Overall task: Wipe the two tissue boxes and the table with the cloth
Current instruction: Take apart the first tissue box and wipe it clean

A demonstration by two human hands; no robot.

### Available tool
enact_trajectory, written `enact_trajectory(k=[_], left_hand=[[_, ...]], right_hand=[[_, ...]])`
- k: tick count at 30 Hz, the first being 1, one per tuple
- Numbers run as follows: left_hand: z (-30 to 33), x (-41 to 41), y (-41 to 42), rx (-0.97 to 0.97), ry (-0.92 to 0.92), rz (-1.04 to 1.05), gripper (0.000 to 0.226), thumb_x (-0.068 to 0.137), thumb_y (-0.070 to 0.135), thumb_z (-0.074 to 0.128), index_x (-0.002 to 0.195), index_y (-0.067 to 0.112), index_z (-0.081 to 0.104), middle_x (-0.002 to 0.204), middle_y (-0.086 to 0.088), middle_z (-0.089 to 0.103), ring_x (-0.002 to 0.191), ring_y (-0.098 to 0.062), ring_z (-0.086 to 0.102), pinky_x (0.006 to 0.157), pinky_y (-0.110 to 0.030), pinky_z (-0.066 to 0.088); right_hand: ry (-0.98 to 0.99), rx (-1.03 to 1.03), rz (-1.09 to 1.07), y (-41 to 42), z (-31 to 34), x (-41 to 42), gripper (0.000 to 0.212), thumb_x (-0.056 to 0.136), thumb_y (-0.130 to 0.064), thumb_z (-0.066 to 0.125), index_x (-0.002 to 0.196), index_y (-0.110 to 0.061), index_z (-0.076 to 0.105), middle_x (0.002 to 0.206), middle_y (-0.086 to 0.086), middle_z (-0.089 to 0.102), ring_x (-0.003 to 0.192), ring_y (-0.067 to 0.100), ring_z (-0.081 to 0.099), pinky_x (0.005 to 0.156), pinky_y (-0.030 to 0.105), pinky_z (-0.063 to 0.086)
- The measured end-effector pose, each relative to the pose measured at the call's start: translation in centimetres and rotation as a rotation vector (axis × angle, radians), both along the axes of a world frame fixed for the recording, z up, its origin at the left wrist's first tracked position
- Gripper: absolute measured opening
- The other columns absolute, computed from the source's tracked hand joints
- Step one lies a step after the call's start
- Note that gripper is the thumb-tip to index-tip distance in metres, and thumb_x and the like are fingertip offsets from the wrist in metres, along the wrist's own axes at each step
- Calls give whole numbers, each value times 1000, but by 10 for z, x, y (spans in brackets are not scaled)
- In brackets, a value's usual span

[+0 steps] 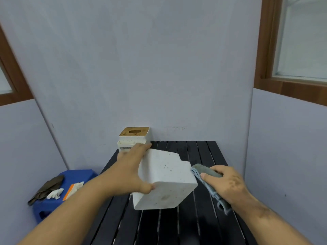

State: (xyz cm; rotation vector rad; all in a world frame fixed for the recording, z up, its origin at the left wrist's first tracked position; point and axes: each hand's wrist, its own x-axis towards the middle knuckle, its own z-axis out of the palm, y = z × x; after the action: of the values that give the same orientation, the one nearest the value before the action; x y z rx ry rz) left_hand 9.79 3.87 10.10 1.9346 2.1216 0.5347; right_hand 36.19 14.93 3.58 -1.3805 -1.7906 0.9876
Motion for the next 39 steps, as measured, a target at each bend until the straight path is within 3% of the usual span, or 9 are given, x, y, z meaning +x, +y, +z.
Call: enact_trajectory(k=[8,12,14,19,25,29,32,36,39], left_hand=[[-56,-8,-28,249,-250,33,119,50,66,80,148,53,15,139,48,17,135,-6,30,104,-28,27],[-67,0,-30,338,-308,48,124,45,68,76,150,52,11,133,48,21,122,13,28,93,-12,29],[-68,1,-29,353,-339,59,126,41,72,72,146,58,5,127,53,22,118,15,27,86,-7,30],[-70,2,-28,342,-322,61,136,43,68,76,151,52,-5,132,45,23,121,-5,26,95,-26,31],[-74,5,-30,363,-305,81,133,47,56,84,149,56,-1,130,41,29,117,8,28,101,-38,41],[-71,13,-32,377,-253,55,133,49,55,84,134,70,-17,130,46,21,123,18,12,102,-34,34],[-69,19,-30,370,-223,63,134,47,55,81,130,73,-22,132,48,18,121,25,6,103,-35,36],[-71,15,-31,371,-278,106,129,45,47,79,148,57,2,130,44,31,117,26,21,99,-38,42],[-68,17,-33,340,-287,109,132,45,48,84,138,67,-7,128,48,27,117,29,16,104,-41,40]], right_hand=[[161,48,-82,-34,5,-29,10,87,-29,75,90,-23,69,74,3,69,53,12,66,46,20,54],[165,269,153,-73,5,-60,32,77,-27,84,103,-39,69,97,-14,58,94,2,63,77,13,53],[154,321,286,-75,4,-66,36,76,-24,86,107,-34,73,95,-14,58,92,8,65,77,13,53],[224,265,-51,-28,1,-54,26,81,-24,81,93,-43,68,95,0,63,57,17,67,53,33,61],[182,485,275,-63,-1,-89,34,78,-27,83,110,-31,76,95,-12,62,85,10,68,74,17,54],[271,316,-16,-18,-2,-67,24,83,-27,79,88,-49,70,90,0,63,57,15,64,52,33,59],[169,444,-32,-32,-5,-80,20,84,-29,77,92,-46,70,91,-12,59,81,7,64,76,32,58],[135,650,290,-63,-1,-102,36,79,-35,77,114,-29,74,94,-14,58,88,10,64,75,17,52],[173,475,32,-26,-4,-84,31,82,-34,79,112,-33,73,96,-14,60,90,5,62,80,25,54]])
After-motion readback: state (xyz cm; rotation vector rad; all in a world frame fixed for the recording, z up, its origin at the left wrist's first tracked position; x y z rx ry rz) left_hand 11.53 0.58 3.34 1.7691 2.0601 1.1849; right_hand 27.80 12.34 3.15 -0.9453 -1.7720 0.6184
